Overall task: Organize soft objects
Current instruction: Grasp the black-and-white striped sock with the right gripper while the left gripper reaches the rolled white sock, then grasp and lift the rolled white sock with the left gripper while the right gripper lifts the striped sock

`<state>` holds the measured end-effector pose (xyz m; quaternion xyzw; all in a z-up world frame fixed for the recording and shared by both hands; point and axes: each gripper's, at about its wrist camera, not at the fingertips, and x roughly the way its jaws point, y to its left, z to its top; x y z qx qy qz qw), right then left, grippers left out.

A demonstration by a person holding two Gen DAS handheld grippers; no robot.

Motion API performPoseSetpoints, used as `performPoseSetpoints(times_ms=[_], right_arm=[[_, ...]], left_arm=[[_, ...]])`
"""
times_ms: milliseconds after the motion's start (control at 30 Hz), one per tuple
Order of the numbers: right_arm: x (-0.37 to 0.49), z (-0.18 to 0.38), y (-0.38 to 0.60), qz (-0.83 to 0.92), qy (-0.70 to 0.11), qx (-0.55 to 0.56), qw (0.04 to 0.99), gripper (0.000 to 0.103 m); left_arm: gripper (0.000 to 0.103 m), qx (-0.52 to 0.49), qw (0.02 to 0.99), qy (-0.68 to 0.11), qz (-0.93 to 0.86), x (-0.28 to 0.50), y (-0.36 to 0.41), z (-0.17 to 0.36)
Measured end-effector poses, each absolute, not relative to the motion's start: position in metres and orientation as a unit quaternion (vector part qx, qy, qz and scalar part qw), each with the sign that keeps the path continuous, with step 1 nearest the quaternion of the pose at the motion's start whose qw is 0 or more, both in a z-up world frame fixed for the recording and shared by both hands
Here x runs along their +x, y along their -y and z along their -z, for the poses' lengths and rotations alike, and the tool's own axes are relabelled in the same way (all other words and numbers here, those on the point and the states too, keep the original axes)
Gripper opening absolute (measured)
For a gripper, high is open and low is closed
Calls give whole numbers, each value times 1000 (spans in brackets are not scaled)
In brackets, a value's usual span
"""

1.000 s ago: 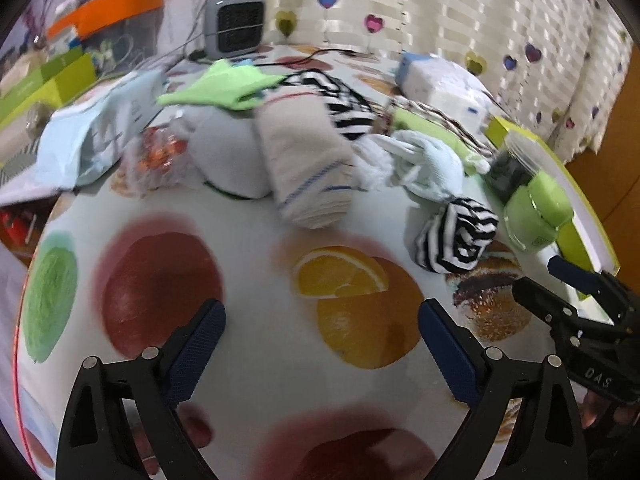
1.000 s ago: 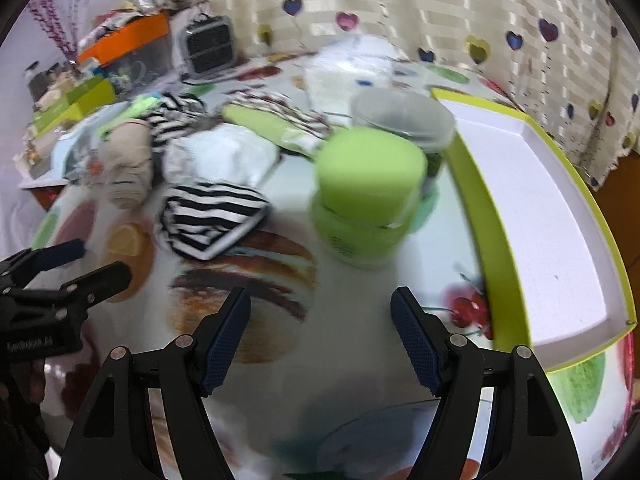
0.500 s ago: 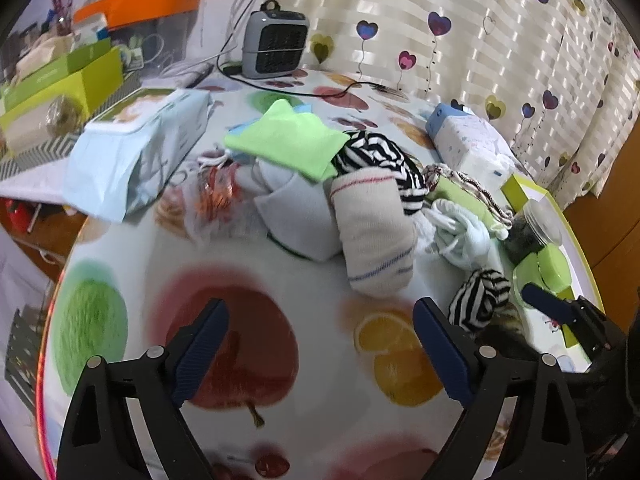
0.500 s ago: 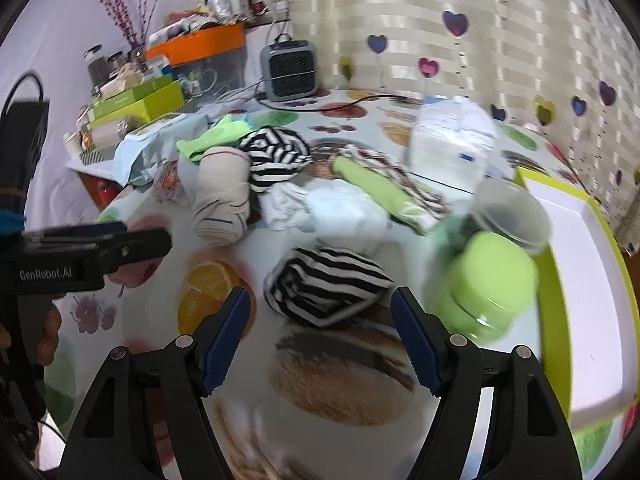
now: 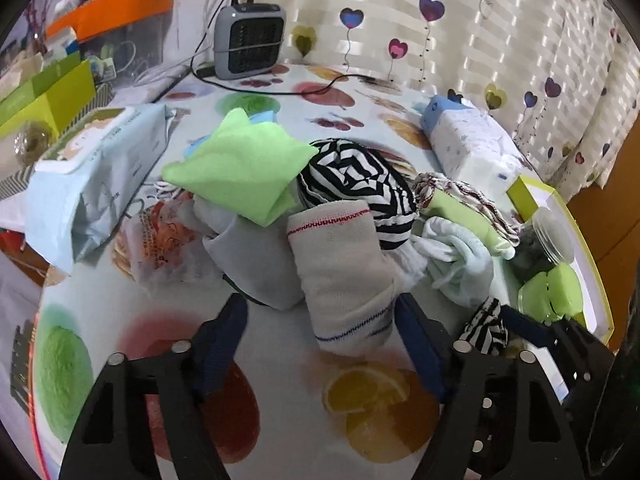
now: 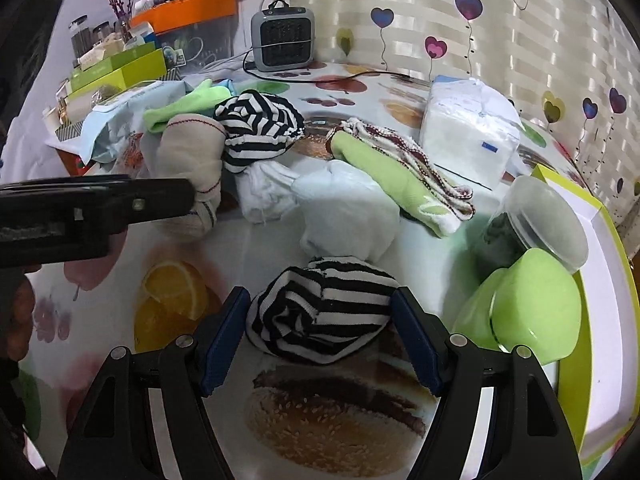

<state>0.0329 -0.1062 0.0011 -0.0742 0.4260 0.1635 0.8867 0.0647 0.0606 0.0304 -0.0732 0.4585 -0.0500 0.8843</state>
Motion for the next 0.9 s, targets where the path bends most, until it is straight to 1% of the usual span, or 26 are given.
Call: performPoseSetpoints(times_ms=[67,100,133,167,200,233,267,300,367,433,533,733,900], right_arm=[[33,-1,108,-160,-425,-72,888,66],[33,-1,109,-159,-424,-72,889,61],[33,-2,110,-158,-423,-70,890,56],[33,-2,111,-156,-422,-70,890,54],[33,-2,112,-155,-421,-68,891,51],[33,-2,114,-154,-421,-65,892,47],[33,-2,115,-155,-420,-61,892,44],[33,-3,115,-156,-420,-60,892,38],[32,-3,116,-157,-419,-59,892,34],[31,-4,117,-160,-419,-60,892,27],[28,-4,117,-162,-417,-59,892,22],[19,-9,121,-174,-413,-50,893,18],[6,-20,127,-179,-395,-42,900,16]], left_arm=[[74,-81,882,-462,48,68,-62,-28],[73,-80,882,-461,48,68,-61,-27],[69,-77,884,-459,48,68,-60,-27],[66,-75,884,-458,49,68,-58,-27],[59,-72,885,-457,52,68,-56,-28],[50,-68,885,-458,54,68,-54,-28],[45,-64,884,-459,55,68,-53,-27],[42,-57,884,-461,56,68,-50,-27],[42,-51,886,-457,53,67,-48,-28],[41,-55,888,-453,52,65,-49,-28],[41,-57,890,-449,49,62,-50,-29],[41,-44,898,-435,56,46,-46,-38],[41,-39,902,-425,71,29,-40,-49]])
